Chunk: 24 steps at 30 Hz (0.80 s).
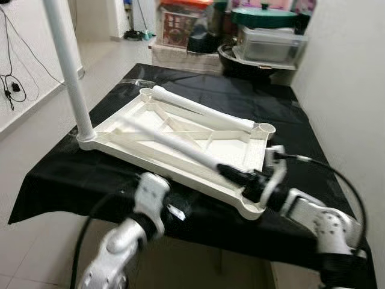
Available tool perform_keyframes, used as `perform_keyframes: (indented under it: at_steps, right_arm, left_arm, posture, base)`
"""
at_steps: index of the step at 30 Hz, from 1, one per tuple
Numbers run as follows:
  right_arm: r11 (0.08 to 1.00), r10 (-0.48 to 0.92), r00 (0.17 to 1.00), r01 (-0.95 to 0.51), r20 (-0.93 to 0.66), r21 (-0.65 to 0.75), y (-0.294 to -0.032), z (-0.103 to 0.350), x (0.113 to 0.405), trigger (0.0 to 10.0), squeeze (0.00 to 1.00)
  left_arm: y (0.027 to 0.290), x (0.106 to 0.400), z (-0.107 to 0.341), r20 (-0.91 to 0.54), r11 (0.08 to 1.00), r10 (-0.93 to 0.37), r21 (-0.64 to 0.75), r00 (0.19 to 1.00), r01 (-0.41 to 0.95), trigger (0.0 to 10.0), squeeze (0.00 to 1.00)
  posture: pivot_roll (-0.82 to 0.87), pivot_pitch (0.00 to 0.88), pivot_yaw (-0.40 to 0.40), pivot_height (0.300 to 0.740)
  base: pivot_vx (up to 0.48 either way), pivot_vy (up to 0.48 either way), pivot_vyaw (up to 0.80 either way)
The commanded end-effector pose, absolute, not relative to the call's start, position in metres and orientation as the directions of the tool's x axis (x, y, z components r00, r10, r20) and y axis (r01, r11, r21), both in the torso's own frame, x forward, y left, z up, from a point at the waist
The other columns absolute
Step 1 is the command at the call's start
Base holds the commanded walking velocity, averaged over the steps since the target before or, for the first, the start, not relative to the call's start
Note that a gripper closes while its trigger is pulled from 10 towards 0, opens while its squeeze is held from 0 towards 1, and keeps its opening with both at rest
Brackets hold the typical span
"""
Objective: Building children table
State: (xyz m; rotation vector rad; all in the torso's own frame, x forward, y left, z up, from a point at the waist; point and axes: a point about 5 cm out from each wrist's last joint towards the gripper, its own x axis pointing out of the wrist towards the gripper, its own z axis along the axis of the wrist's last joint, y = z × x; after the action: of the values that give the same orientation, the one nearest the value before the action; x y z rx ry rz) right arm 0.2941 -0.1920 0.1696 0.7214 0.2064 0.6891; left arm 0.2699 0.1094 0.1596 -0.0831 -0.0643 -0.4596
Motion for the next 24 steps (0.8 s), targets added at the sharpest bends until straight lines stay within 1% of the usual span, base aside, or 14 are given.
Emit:
perform_keyframes:
  at_steps: [1,2,3,6,7,8,9,10,16,18,19,22,23,24]
  right_arm:
    - [0.523,0.619,0.773,-0.538,0.140,0.661,-0.201,0.178,0.290,0.0,0.00]
    - [0.496,0.603,0.773,-0.556,0.197,0.667,-0.207,0.179,0.283,0.0,0.00]
    - [0.496,0.603,0.773,-0.556,0.197,0.667,-0.207,0.179,0.283,0.0,0.00]
    - [0.418,0.619,0.727,-0.626,0.297,0.658,-0.211,0.182,0.264,0.0,0.00]
    - [0.418,0.619,0.727,-0.626,0.297,0.658,-0.211,0.182,0.264,0.0,0.00]
    - [0.383,0.637,0.699,-0.653,0.325,0.653,-0.210,0.182,0.257,0.0,0.00]
    - [0.383,0.637,0.699,-0.653,0.325,0.653,-0.210,0.182,0.257,0.0,0.00]
    - [0.355,0.650,0.677,-0.672,0.345,0.650,-0.209,0.182,0.252,0.0,0.00]
    - [0.305,0.681,0.636,-0.696,0.363,0.650,-0.205,0.178,0.243,0.0,0.00]
    - [0.284,0.706,0.615,-0.701,0.352,0.654,-0.201,0.174,0.239,0.0,0.00]
    - [0.279,0.719,0.606,-0.700,0.340,0.657,-0.198,0.171,0.237,0.0,0.00]
    - [0.279,0.719,0.606,-0.700,0.340,0.657,-0.198,0.171,0.237,0.0,0.00]
    - [0.274,0.731,0.597,-0.702,0.332,0.658,-0.196,0.170,0.235,0.0,0.00]
    - [0.274,0.731,0.597,-0.702,0.332,0.658,-0.196,0.170,0.235,0.0,0.00]
  left_arm:
    - [0.111,0.275,0.156,0.059,0.896,-0.420,-0.129,0.906,0.424,10.0,1.00]
    - [0.117,0.284,0.166,0.084,0.892,-0.390,-0.212,0.917,0.399,10.0,0.00]
    - [0.117,0.284,0.166,0.084,0.892,-0.390,-0.212,0.917,0.399,10.0,0.00]
    - [0.126,0.299,0.183,0.136,0.836,-0.358,-0.395,0.924,0.382,10.0,0.00]
    - [0.126,0.299,0.183,0.136,0.836,-0.358,-0.395,0.924,0.382,10.0,0.00]
    - [0.128,0.302,0.187,0.150,0.810,-0.352,-0.445,0.924,0.381,10.0,0.00]
    - [0.128,0.302,0.187,0.150,0.810,-0.352,-0.445,0.924,0.381,10.0,0.00]
    - [0.129,0.303,0.189,0.164,0.787,-0.353,-0.480,0.921,0.387,10.0,0.00]
    - [0.129,0.303,0.195,0.207,0.732,-0.379,-0.529,0.902,0.429,10.0,0.00]
    - [0.124,0.301,0.200,0.248,0.659,-0.435,-0.567,0.866,0.494,10.0,0.00]
    - [0.120,0.297,0.205,0.279,0.608,-0.485,-0.574,0.829,0.548,10.0,0.00]
    - [0.120,0.297,0.205,0.279,0.608,-0.485,-0.574,0.829,0.548,10.0,0.00]
    - [0.116,0.293,0.209,0.302,0.567,-0.522,-0.575,0.797,0.590,10.0,0.00]
    - [0.116,0.293,0.209,0.302,0.567,-0.522,-0.575,0.797,0.590,10.0,0.00]
  posture:
    - [0.13,0.000,-0.108,0.740]
    - [0.13,0.000,-0.110,0.740]
    - [0.13,0.000,-0.110,0.740]
    - [0.14,0.000,-0.102,0.740]
    - [0.14,0.000,-0.102,0.740]
    - [0.13,0.000,-0.100,0.740]
    - [0.13,0.000,-0.100,0.740]
    - [0.13,0.000,-0.100,0.740]
    - [0.14,0.000,-0.096,0.740]
    - [0.14,0.000,-0.095,0.740]
    - [0.14,0.000,-0.093,0.740]
    - [0.14,0.000,-0.093,0.740]
    - [0.14,0.000,-0.095,0.740]
    - [0.14,0.000,-0.095,0.740]
  base:
    - [0.000,0.000,0.00]
    - [0.000,0.000,0.00]
    - [0.000,0.000,0.00]
    - [0.000,0.000,0.00]
    - [0.000,0.000,0.00]
    - [0.000,0.000,0.00]
    - [0.000,0.000,0.00]
    - [0.000,0.000,0.00]
    - [0.000,0.000,0.00]
    - [0.000,0.000,0.00]
    - [0.000,0.000,0.00]
    - [0.000,0.000,0.00]
    - [0.000,0.000,0.00]
    - [0.000,0.000,0.00]
